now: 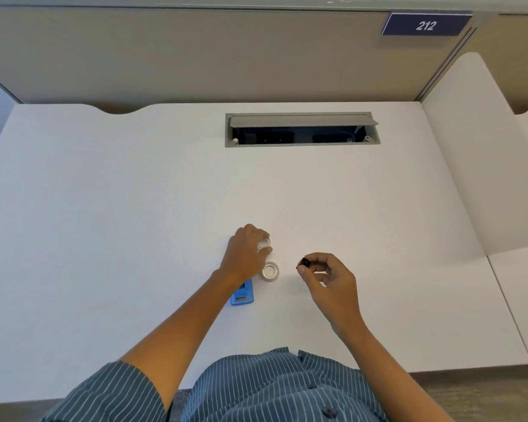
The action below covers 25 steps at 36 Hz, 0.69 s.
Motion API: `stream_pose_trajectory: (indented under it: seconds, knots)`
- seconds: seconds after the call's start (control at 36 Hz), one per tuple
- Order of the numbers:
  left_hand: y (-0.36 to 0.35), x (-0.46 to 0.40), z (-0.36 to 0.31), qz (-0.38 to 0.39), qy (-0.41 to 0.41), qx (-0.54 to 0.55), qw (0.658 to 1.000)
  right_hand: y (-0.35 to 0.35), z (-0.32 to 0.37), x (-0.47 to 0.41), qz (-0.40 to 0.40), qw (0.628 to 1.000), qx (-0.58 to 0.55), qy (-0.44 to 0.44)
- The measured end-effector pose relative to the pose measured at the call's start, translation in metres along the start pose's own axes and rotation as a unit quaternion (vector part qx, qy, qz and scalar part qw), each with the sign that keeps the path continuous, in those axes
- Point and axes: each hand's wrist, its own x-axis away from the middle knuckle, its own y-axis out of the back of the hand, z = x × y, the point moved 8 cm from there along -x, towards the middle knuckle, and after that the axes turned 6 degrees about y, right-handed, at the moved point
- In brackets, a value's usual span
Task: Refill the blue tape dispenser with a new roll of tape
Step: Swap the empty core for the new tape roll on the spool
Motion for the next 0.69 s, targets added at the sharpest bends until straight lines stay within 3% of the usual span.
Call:
stream_pose_trajectory:
  seconds: [0.22,0.5,0.69]
  knots:
    - [-0.028,0.032,-0.008,0.110,-0.083,-0.098,0.986,-0.006,0.005,-0.002,0.009,1.000,-0.006,0.012]
    - [-0.032,0.046,-0.011,0.095,-0.084,-0.158,0.979,-0.003,0.007,0.001,0.011,1.000,0.001,0.020]
    - [-0.028,0.047,-0.008,0.052,-0.064,-0.123,0.989,0.002,0.008,0.004,0.009,1.000,0.003,0.018]
